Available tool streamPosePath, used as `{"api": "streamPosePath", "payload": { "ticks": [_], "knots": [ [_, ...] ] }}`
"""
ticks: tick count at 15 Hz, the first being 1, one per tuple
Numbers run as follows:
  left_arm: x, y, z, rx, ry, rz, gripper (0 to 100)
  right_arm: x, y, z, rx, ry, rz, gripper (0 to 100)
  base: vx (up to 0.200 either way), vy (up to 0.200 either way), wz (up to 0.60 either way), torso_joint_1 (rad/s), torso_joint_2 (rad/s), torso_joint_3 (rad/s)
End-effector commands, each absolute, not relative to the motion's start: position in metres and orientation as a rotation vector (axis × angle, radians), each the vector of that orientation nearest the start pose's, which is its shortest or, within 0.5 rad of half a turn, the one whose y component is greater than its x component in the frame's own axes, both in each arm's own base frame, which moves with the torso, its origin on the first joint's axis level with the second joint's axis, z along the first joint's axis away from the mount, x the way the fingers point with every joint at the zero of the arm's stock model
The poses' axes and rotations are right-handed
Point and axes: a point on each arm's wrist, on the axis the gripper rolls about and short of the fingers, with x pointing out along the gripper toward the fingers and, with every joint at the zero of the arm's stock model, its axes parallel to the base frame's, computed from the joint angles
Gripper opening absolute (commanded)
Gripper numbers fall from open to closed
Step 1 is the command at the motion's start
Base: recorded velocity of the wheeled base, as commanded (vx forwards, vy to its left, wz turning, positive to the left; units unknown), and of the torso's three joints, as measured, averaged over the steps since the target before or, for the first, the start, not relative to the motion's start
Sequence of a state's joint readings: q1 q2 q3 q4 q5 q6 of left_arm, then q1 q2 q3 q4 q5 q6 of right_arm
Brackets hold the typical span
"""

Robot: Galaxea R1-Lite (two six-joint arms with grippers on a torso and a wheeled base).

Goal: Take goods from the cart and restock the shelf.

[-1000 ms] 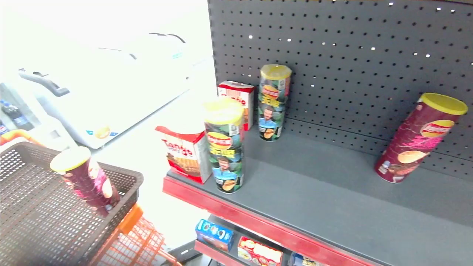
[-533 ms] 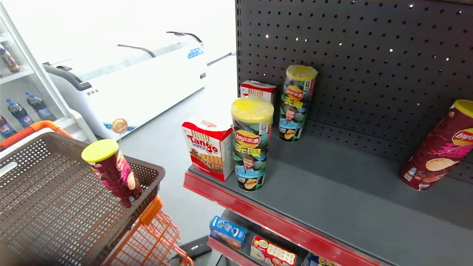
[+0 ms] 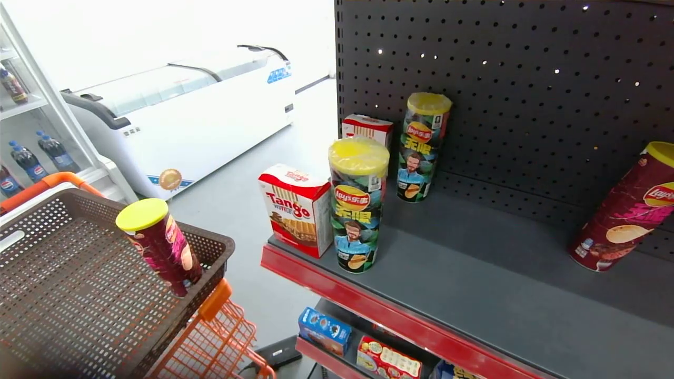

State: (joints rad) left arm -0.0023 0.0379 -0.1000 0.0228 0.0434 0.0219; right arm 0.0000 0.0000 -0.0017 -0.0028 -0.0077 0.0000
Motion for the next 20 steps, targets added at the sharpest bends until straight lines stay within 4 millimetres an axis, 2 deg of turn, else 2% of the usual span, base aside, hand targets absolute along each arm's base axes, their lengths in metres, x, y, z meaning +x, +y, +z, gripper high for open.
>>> {"api": "streamPosePath", "payload": {
  "ticks": [1,3,5,7,8,9,11,14,15,16,17,20],
  "knots": [
    [-0.015,0.001,0.168,0.051,0.033,0.025,100,-0.023,0.0,0.076,0.0,-0.005,-0.008,100,0.0,0.0,0.0,0.0,0.0,0.0],
    [0.013,0.001,0.181,0.071,0.131,0.017,100,-0.023,0.0,0.076,0.0,-0.005,-0.008,100,0.0,0.0,0.0,0.0,0.0,0.0],
    [0.05,0.008,0.195,0.018,0.227,0.13,100,-0.023,0.0,0.076,0.0,-0.005,-0.008,100,0.0,0.0,0.0,0.0,0.0,0.0],
    [0.074,0.012,0.195,-0.019,0.309,0.024,100,-0.023,0.0,0.076,0.0,-0.005,-0.008,100,0.0,0.0,0.0,0.0,0.0,0.0],
    [0.085,0.013,0.192,-0.013,0.356,0.014,100,-0.023,0.0,0.076,0.0,-0.005,-0.008,100,0.0,0.0,0.0,0.0,0.0,0.0],
    [0.104,0.016,0.187,0.032,0.406,0.012,100,-0.023,0.0,0.076,0.0,-0.005,-0.008,100,0.0,0.0,0.0,0.0,0.0,0.0],
    [0.124,0.021,0.179,0.067,0.443,0.082,100,-0.023,0.0,0.076,0.0,-0.005,-0.008,100,0.0,0.0,0.0,0.0,0.0,0.0],
    [0.168,0.029,0.156,0.064,0.517,0.101,100,-0.023,0.0,0.076,0.0,-0.005,-0.008,100,0.0,0.0,0.0,0.0,0.0,0.0],
    [0.169,0.029,0.156,0.064,0.515,0.101,100,-0.023,0.0,0.076,0.0,-0.005,-0.008,100,0.0,0.0,0.0,0.0,0.0,0.0],
    [0.194,0.032,0.146,0.065,0.5,0.097,100,-0.023,0.0,0.076,0.0,-0.005,-0.008,100,0.0,0.0,0.0,0.0,0.0,0.0],
    [0.209,0.028,0.143,0.072,0.471,0.068,100,-0.023,0.0,0.076,0.0,-0.005,-0.008,100,0.0,0.0,0.0,0.0,0.0,0.0],
    [0.239,0.016,0.132,0.094,0.39,0.011,100,-0.023,0.0,0.076,0.0,-0.005,-0.008,100,0.0,0.0,0.0,0.0,0.0,0.0]
  ]
}}
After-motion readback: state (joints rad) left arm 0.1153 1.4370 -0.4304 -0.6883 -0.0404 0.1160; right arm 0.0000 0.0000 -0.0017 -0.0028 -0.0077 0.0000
